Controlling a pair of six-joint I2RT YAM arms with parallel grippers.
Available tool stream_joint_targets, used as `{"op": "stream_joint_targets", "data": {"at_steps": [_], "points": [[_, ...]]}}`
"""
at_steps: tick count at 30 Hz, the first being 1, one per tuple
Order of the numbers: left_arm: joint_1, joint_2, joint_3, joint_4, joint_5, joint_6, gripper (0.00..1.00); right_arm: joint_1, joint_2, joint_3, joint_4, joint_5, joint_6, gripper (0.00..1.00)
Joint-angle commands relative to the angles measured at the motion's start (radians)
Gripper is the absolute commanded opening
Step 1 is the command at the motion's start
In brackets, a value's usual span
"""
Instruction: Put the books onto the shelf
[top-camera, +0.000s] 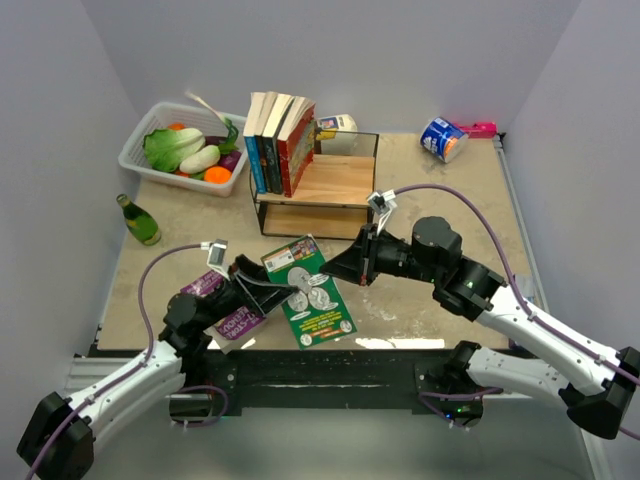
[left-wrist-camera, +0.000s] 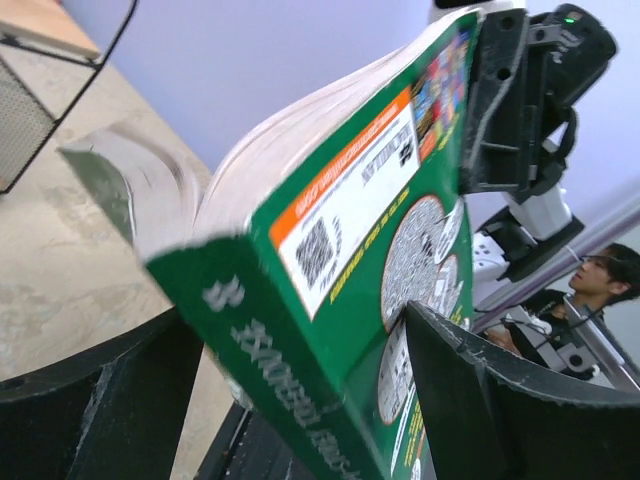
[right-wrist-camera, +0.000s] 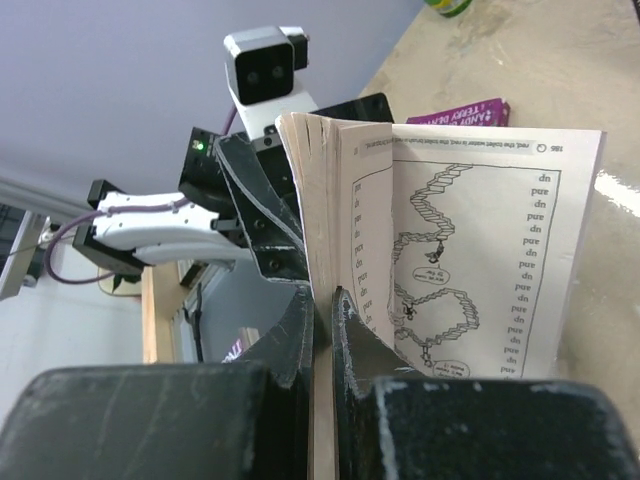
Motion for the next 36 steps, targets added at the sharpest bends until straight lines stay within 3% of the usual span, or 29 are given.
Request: {"op": "stream_joint_targets", "data": {"at_steps": [1,3,4,6,7,9,11,13,14,16,19,22,28,32,36], "points": [[-0.004,0.040,0.067,0.233,0.064,-0.026,0.80,0.006,-0.012,0.075,0.051,-0.083,0.011,0.00],[-0.004,0.062,0.086,0.272,0.092,-0.023,0.68,0.006,-0.007,0.081,0.028,-0.085,-0.004,0.00],[-0.004,0.068,0.092,0.282,0.102,-0.021,0.51,0.006,-0.006,0.084,0.019,-0.080,-0.012,0.00],[-0.004,0.079,0.122,0.267,0.127,-0.012,0.32,0.007,-0.006,0.099,-0.015,-0.064,-0.037,0.00],[-0.002,0.079,0.135,0.255,0.133,-0.004,0.16,0.006,-0.006,0.107,-0.029,-0.038,-0.046,0.00],[-0.004,0.067,0.181,0.183,0.148,0.031,0.00,0.006,-0.003,0.142,-0.076,-0.030,-0.076,0.00],[-0.002,0.045,0.246,0.108,0.155,0.087,0.00,0.006,0.007,0.187,-0.130,0.033,-0.125,0.00],[-0.002,0.036,0.299,-0.010,0.152,0.129,0.00,0.006,0.019,0.254,-0.216,0.091,-0.159,0.20],[-0.004,0.031,0.364,-0.064,0.142,0.182,0.00,0.006,0.022,0.277,-0.245,0.180,-0.187,0.45],[-0.002,0.039,0.444,-0.254,0.086,0.250,0.00,0.006,0.016,0.323,-0.314,0.252,-0.201,0.60],[-0.002,0.082,0.621,-0.493,-0.032,0.391,0.00,0.006,0.005,0.382,-0.388,0.482,-0.218,0.73],[-0.004,0.157,0.771,-0.611,-0.149,0.496,0.00,0.006,0.011,0.421,-0.425,0.708,-0.230,0.77],[-0.005,0.391,1.093,-0.722,-0.318,0.626,0.00,0.006,0.059,0.445,-0.390,1.077,-0.181,0.75],[-0.024,0.552,1.225,-0.727,-0.456,0.729,0.00,0.003,0.102,0.460,-0.327,1.203,-0.179,0.74],[-0.090,0.677,1.355,-0.737,-0.603,0.844,0.00,-0.016,0.158,0.503,-0.296,1.219,-0.184,0.74]]}}
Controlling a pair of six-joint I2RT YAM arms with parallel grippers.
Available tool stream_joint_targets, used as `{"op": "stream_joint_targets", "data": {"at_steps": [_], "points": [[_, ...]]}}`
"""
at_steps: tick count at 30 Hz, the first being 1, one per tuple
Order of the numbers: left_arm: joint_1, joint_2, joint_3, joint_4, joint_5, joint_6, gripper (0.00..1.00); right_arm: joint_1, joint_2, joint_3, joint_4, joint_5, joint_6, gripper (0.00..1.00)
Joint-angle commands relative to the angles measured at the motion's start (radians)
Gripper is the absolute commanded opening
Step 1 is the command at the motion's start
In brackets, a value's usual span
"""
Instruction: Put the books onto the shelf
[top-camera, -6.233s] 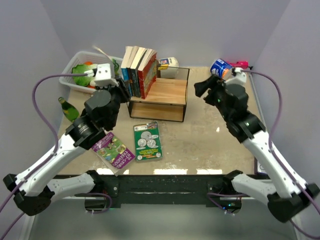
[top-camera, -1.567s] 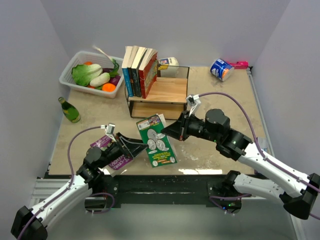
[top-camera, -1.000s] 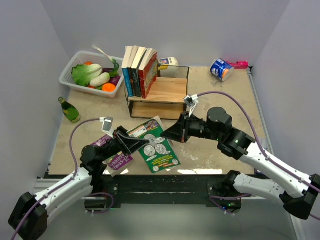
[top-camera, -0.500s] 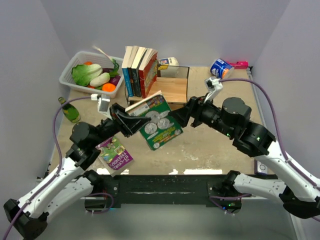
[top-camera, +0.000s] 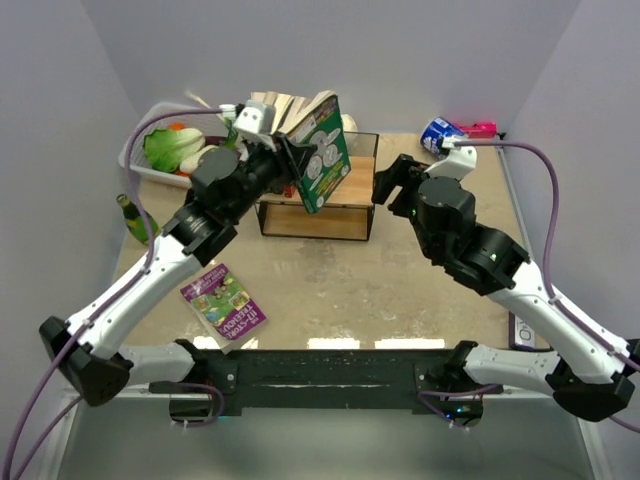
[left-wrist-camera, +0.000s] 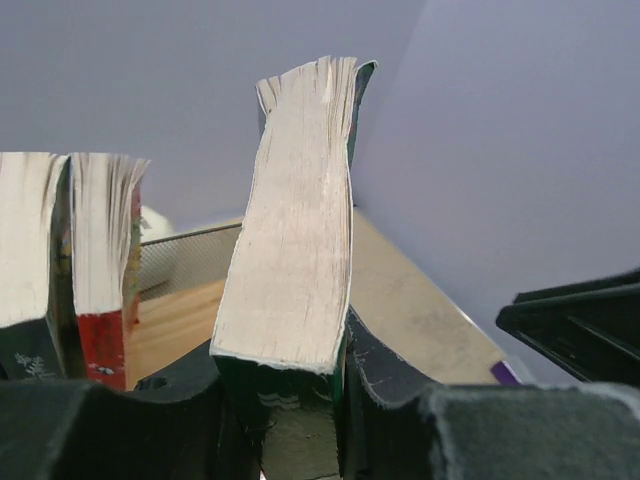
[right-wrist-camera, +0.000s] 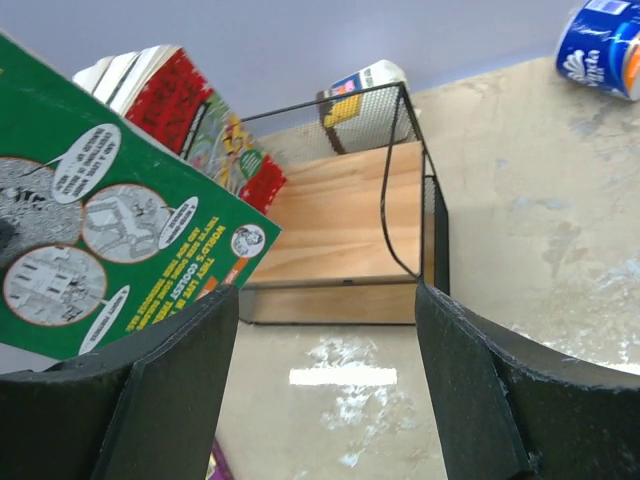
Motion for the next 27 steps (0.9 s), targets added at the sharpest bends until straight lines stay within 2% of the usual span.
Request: {"op": "stream_joint_targets", "data": {"at_steps": [1,5,6,9,13,17,27], "points": [[-0.076,0.100,0.198,0.046,-0.211,0.189,0.00,-0.021,0.056,0.077,0.078,0.134,0.002,0.74],[-0.103,0.215,0.287,0.054,-0.329,0.290,0.00,-0.091,0.114,0.112,0.076,0.065,0.011,0.76],[-0.103,0.228,0.293,0.063,-0.338,0.301,0.00,-0.119,0.126,0.118,0.072,-0.006,0.023,0.77],[-0.102,0.269,0.290,0.106,-0.381,0.329,0.00,-0.245,0.163,0.108,0.067,-0.166,0.072,0.77],[-0.099,0.306,0.235,0.193,-0.430,0.346,0.00,-0.300,0.212,0.091,0.093,-0.234,0.080,0.77],[-0.091,0.314,0.151,0.368,-0.472,0.373,0.00,-0.317,0.257,0.084,0.156,-0.279,0.068,0.77],[-0.059,0.384,0.115,0.479,-0.490,0.381,0.00,-0.345,0.413,0.118,0.176,-0.271,0.037,0.75]]}}
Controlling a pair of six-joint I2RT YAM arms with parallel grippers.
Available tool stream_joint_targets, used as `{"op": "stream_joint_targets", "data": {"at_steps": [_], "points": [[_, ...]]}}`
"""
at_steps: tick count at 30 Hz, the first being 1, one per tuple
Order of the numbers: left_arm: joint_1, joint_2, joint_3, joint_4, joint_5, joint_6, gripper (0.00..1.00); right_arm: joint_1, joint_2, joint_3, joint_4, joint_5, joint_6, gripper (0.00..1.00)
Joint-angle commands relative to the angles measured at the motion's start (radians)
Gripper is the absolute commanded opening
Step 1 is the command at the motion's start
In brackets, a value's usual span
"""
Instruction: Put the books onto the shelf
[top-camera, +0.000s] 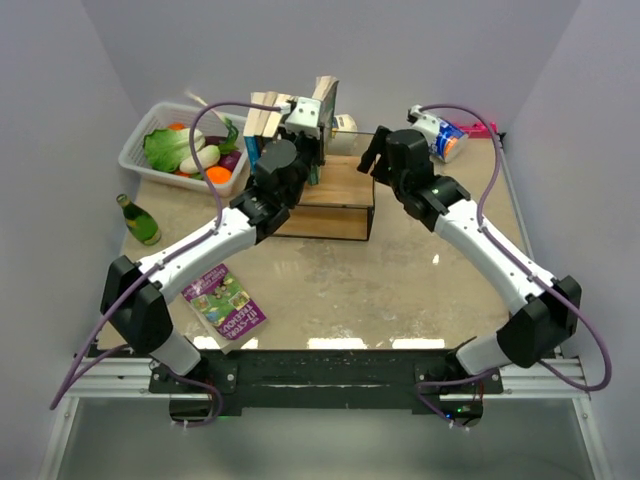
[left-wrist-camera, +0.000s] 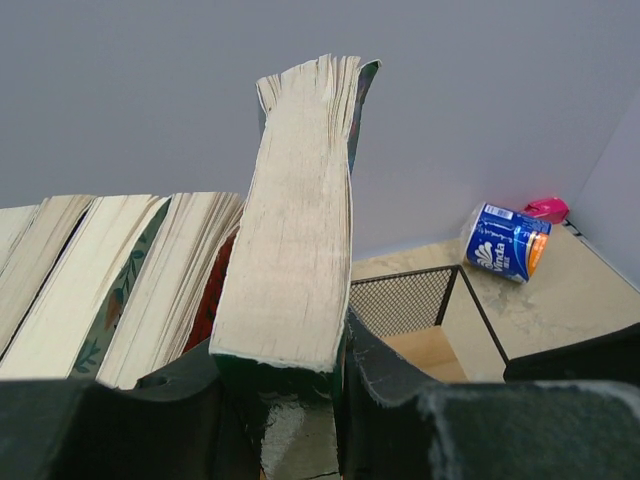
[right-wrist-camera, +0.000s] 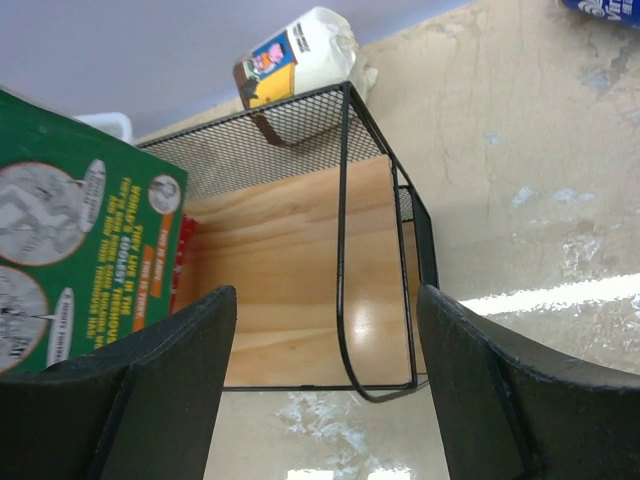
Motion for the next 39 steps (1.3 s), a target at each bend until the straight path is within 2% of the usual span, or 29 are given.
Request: {"op": "stream_joint_targets", "data": {"at_steps": [1,8,17,26,28,30,33,39], "points": [[0.015,0.005,-0.001,0.205,-0.038,0.022,0.00,-0.024,0.040,0.038,0.047,0.000,-0.018,0.75],[0.029,0.023,-0.038,0.233,-0.050,0.017,0.00,-0.056,0.109,0.034,0.045,-0.015,-0.034,0.73],[0.037,0.005,-0.121,0.274,-0.064,0.014,0.00,-0.067,0.113,0.012,0.074,-0.060,-0.035,0.61],[0.038,-0.015,-0.195,0.314,-0.087,0.008,0.00,-0.067,0.113,-0.006,0.086,-0.077,-0.035,0.57],[0.037,-0.012,-0.195,0.314,-0.093,0.004,0.04,-0.067,0.115,-0.008,0.088,-0.084,-0.034,0.57],[0.038,-0.011,-0.195,0.310,-0.099,0.002,0.17,-0.065,0.118,-0.006,0.088,-0.089,-0.034,0.57],[0.038,-0.017,-0.201,0.307,-0.102,0.001,0.26,-0.067,0.119,-0.002,0.091,-0.092,-0.035,0.57],[0.040,-0.031,-0.201,0.291,-0.110,0.002,0.40,-0.065,0.121,0.000,0.088,-0.092,-0.037,0.57]]}}
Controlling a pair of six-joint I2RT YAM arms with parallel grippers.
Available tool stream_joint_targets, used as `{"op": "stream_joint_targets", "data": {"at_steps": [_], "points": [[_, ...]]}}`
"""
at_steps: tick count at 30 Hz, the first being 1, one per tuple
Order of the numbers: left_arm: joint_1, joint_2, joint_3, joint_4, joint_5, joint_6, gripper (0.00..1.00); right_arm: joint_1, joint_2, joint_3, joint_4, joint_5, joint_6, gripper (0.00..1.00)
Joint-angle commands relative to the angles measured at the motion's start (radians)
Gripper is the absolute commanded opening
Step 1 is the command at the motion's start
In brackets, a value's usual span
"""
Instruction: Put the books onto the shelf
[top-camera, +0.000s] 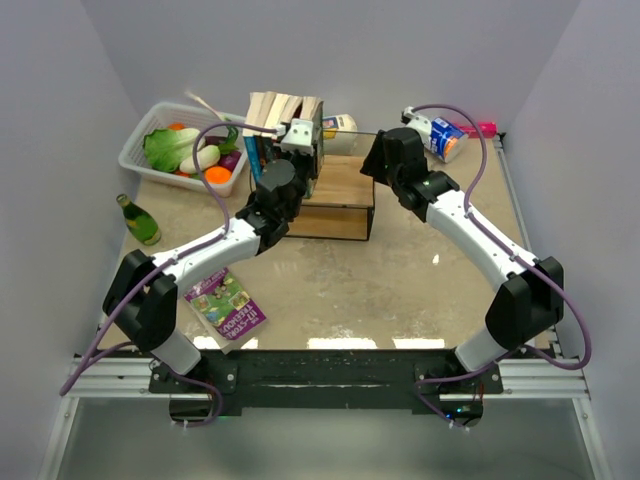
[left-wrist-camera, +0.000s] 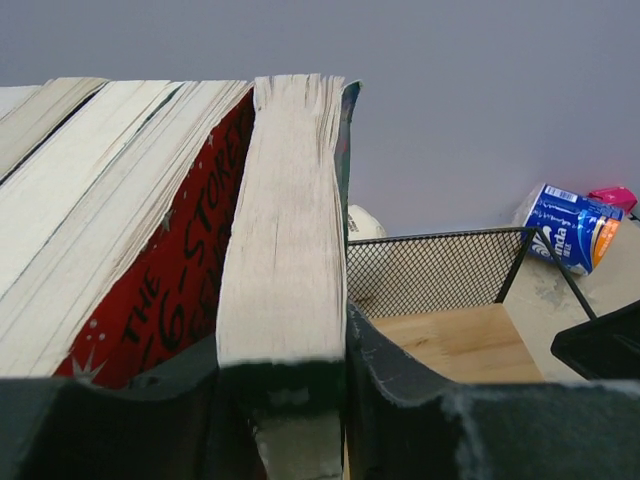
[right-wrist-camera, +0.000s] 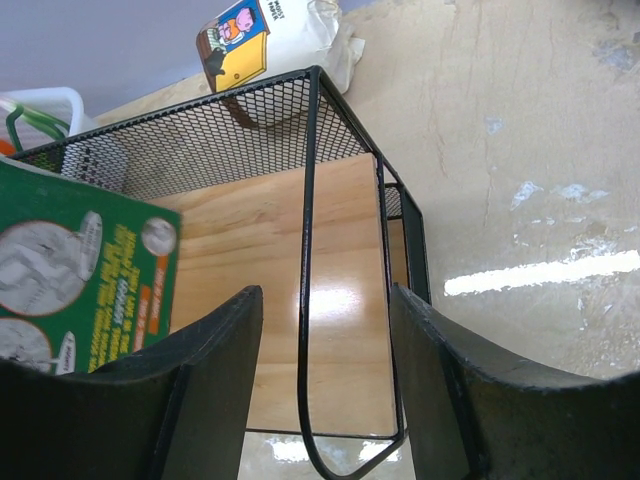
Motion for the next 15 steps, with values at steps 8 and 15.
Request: {"op": "stream_joint_targets", "data": {"at_steps": [8,15], "points": [[0.006,-0.100,-0.006,0.045,-0.044,-0.004,0.61,-0.004,-0.004,0.010,0.036,-0.014,-0.015,0.58],[0.006,-0.139,-0.008,0.026,-0.035,-0.004,0.62,-0.003,-0.002,0.011,0.035,-0.016,-0.015,0.59]]}}
